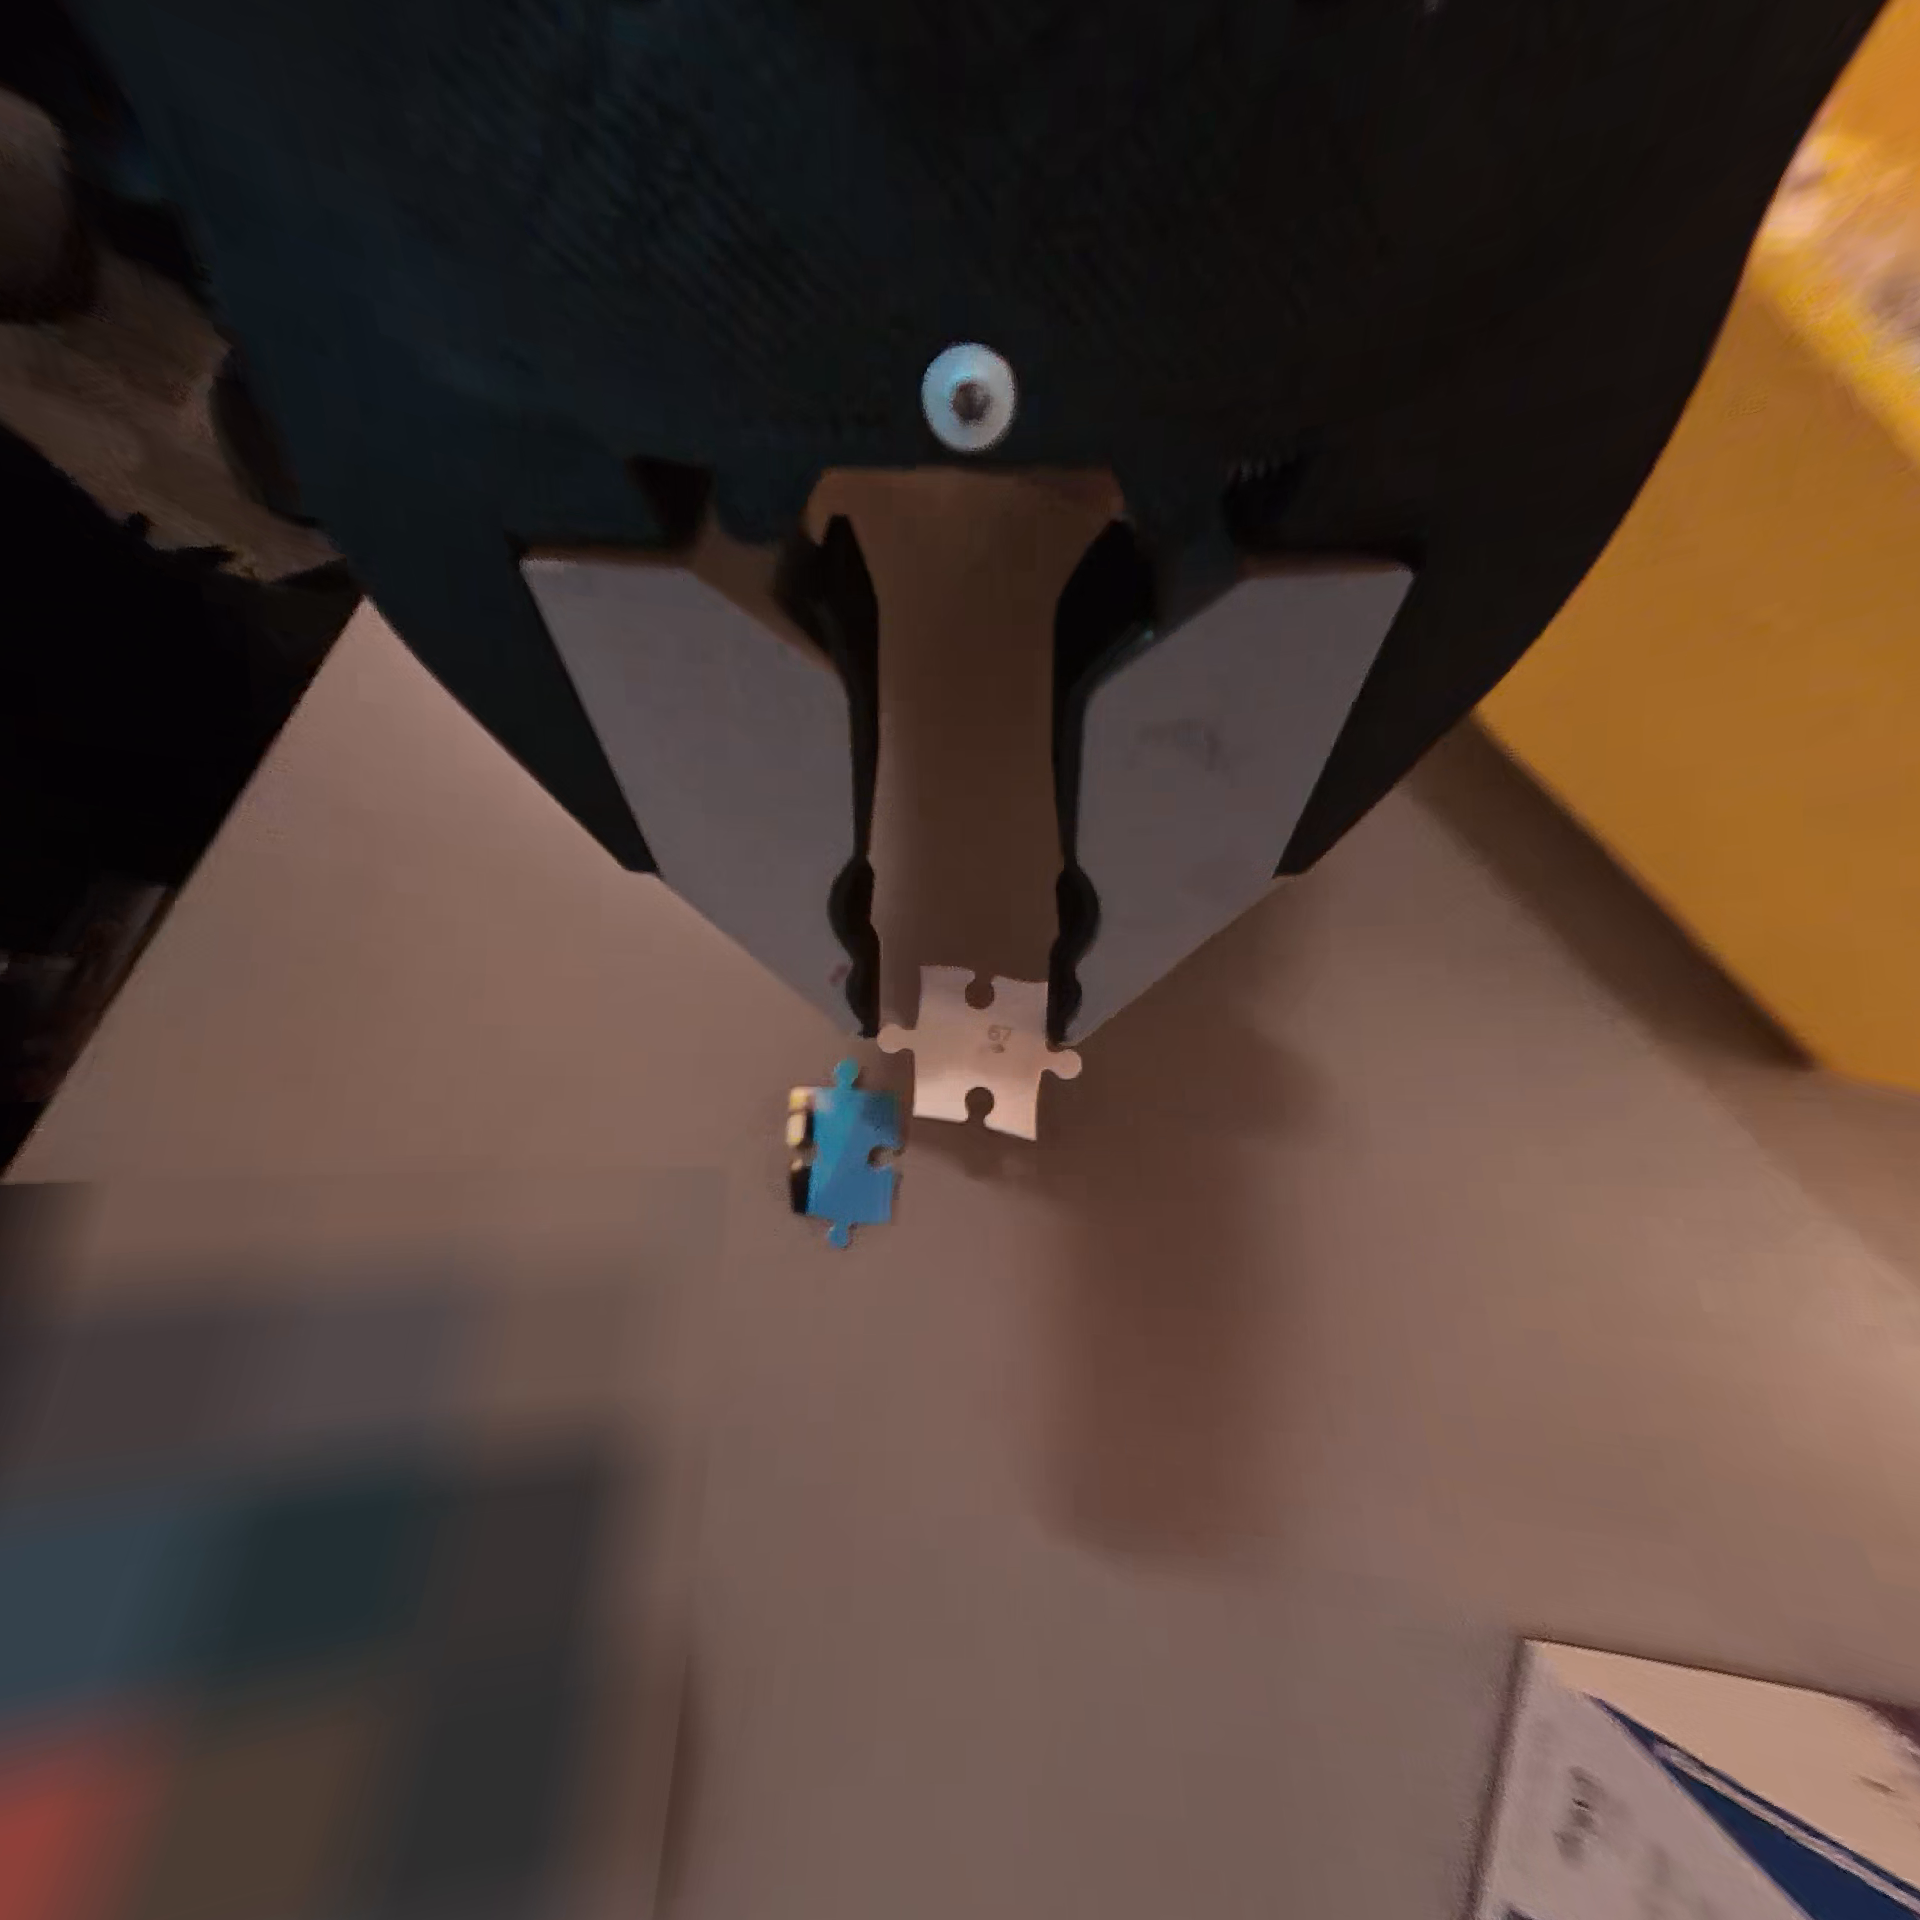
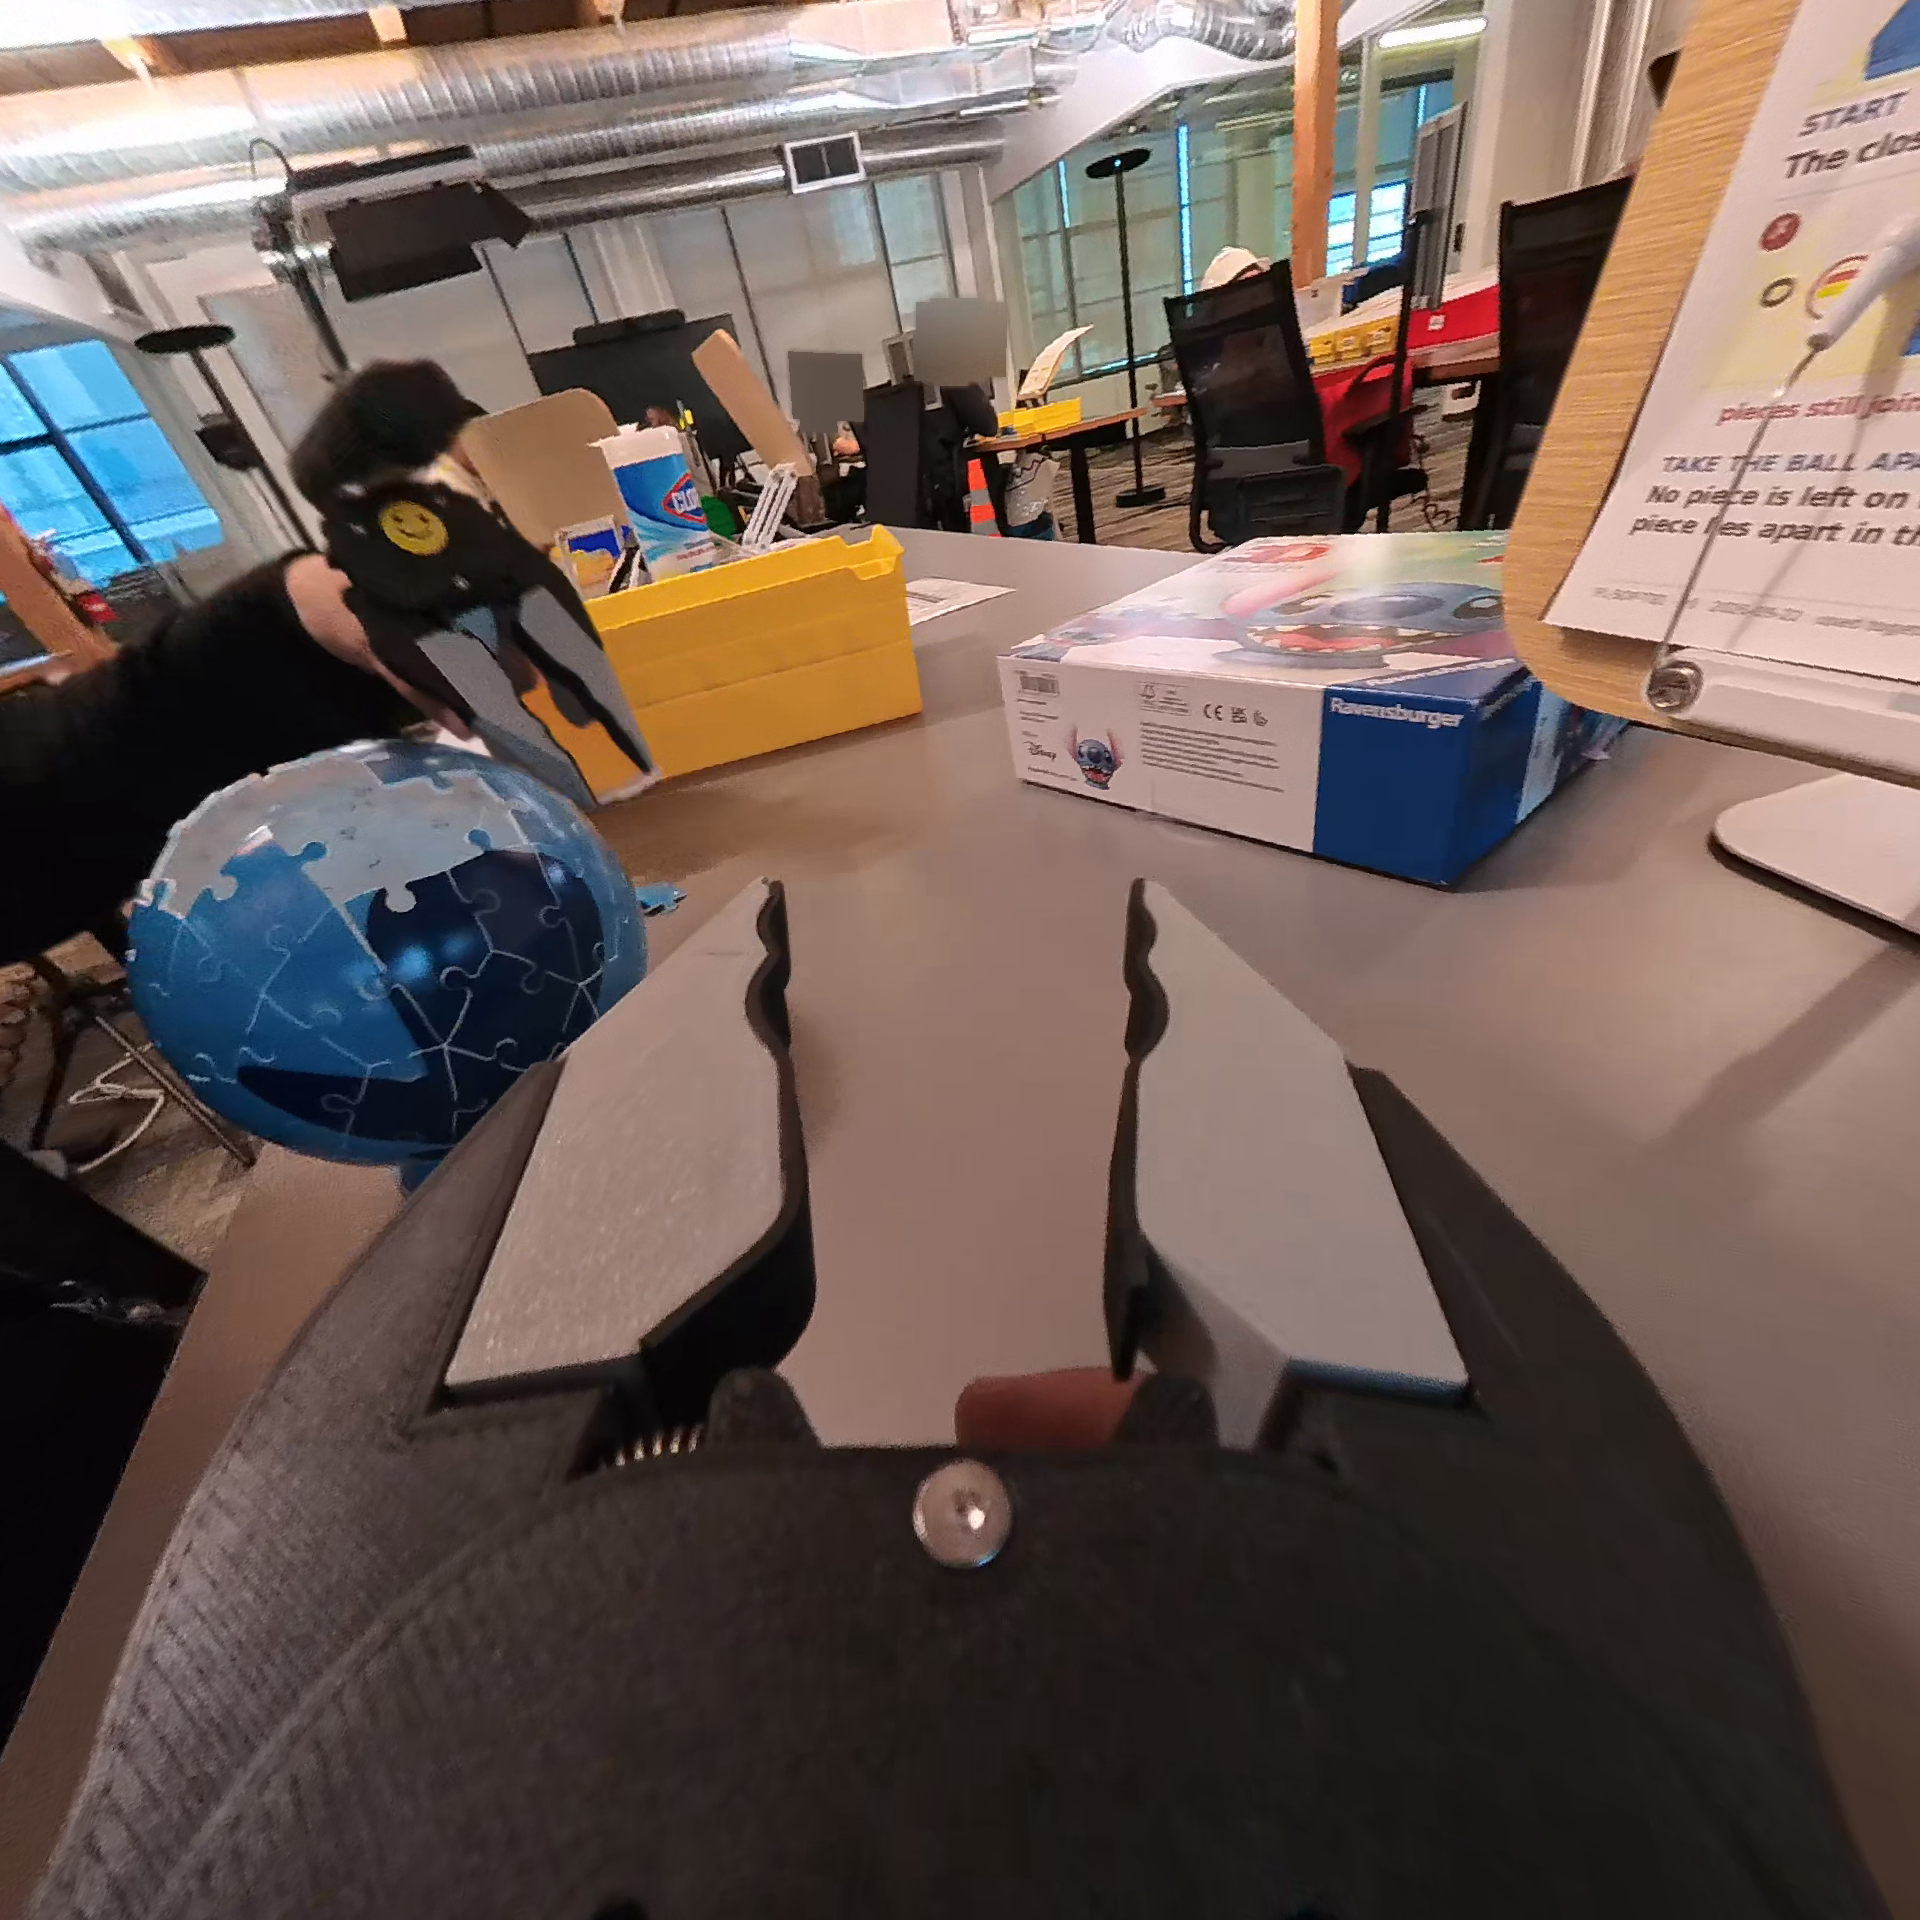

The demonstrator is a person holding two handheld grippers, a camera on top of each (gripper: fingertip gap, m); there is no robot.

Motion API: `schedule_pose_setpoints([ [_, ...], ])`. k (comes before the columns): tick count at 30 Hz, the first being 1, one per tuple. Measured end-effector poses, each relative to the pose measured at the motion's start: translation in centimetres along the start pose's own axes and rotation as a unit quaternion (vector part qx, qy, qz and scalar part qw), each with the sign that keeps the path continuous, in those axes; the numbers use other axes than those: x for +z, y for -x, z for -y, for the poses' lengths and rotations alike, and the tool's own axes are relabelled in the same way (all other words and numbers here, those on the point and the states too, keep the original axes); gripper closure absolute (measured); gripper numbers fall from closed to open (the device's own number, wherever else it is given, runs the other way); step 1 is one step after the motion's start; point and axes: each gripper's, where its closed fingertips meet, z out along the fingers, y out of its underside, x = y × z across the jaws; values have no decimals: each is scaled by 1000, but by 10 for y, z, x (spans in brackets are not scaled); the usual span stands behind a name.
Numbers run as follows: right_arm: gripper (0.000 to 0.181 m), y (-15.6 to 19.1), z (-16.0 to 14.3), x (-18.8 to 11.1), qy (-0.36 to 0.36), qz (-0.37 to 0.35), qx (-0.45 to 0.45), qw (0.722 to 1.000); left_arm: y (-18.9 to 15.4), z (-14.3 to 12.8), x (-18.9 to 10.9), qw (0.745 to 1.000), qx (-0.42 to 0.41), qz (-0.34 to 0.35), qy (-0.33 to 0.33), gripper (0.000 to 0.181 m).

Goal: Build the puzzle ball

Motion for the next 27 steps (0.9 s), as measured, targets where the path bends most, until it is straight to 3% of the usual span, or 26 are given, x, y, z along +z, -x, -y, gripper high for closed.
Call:
schedule_pose_setpoints([
  [3, 119, 4, -1, 0, 3, 11, -1, 1000, -6, 1, 21, 999, -34, -9, -4, 140],
  [5, 119, 7, -2, 0, 5, 17, -3, 1000, -2, 1, 20, 999, -42, 11, -6, 137],
  [8, 119, 11, -3, 1, 9, 24, -8, 1000, 1, 0, -4, 998, -47, 26, -22, 136],
  [12, 119, 12, -4, 1, 12, 28, -8, 1000, 22, -11, -56, 994, -71, 68, -55, 134],
  [19, 119, 10, -3, 1, 9, 28, 4, 1000, 84, -80, -129, 972, -171, 144, -75, 129],
  [27, 118, 9, -3, 1, 9, 28, 8, 1000, 106, -127, -145, 957, -231, 160, -72, 124],
])
